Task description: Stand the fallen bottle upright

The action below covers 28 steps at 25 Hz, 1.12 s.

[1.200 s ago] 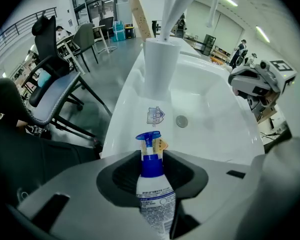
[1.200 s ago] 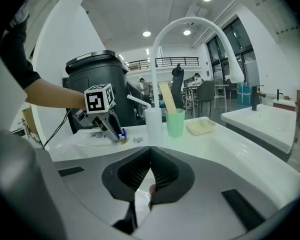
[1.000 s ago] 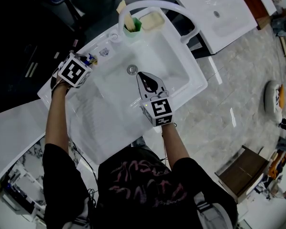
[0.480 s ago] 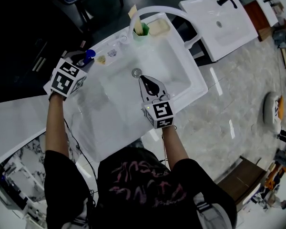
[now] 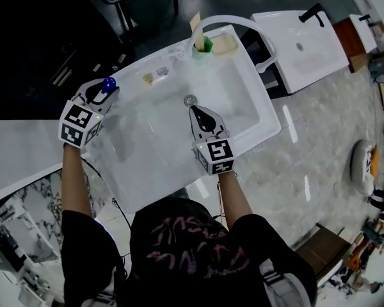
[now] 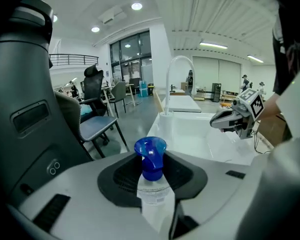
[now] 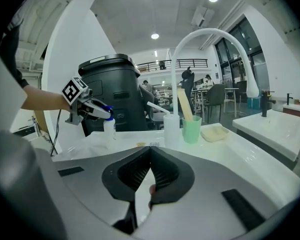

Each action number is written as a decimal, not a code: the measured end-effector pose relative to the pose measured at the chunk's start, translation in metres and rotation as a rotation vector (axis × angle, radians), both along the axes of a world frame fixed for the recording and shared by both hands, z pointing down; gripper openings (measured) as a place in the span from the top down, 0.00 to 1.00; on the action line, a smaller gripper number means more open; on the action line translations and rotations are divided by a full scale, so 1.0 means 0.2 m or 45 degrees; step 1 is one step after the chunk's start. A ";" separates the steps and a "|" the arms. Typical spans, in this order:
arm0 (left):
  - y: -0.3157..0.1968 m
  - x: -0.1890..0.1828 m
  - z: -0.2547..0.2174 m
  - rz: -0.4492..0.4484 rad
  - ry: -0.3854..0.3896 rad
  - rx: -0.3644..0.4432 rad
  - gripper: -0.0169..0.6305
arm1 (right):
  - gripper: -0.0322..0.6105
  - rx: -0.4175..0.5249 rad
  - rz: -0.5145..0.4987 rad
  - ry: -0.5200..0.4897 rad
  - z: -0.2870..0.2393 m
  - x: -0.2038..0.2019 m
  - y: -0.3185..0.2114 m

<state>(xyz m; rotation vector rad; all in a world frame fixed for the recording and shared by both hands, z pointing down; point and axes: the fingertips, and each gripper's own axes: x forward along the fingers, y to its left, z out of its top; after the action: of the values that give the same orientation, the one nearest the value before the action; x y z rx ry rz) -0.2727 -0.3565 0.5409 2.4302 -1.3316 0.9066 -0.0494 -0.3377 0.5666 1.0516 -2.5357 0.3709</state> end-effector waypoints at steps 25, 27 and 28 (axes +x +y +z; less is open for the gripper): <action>0.16 -0.09 -0.02 -0.164 0.059 0.082 0.64 | 0.93 0.032 -0.033 0.032 -0.07 -0.02 0.13; 0.19 -0.11 -0.03 -0.196 0.064 0.089 0.63 | 0.93 0.043 -0.034 0.030 -0.10 -0.02 0.15; 0.21 -0.12 -0.03 -0.215 0.069 0.091 0.63 | 0.93 0.047 -0.036 0.026 -0.11 -0.02 0.16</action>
<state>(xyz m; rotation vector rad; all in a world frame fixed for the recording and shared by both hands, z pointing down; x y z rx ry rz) -0.2960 -0.3138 0.5351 2.3325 -1.5465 0.7577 -0.0536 -0.3057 0.5449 1.0266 -2.5457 0.3049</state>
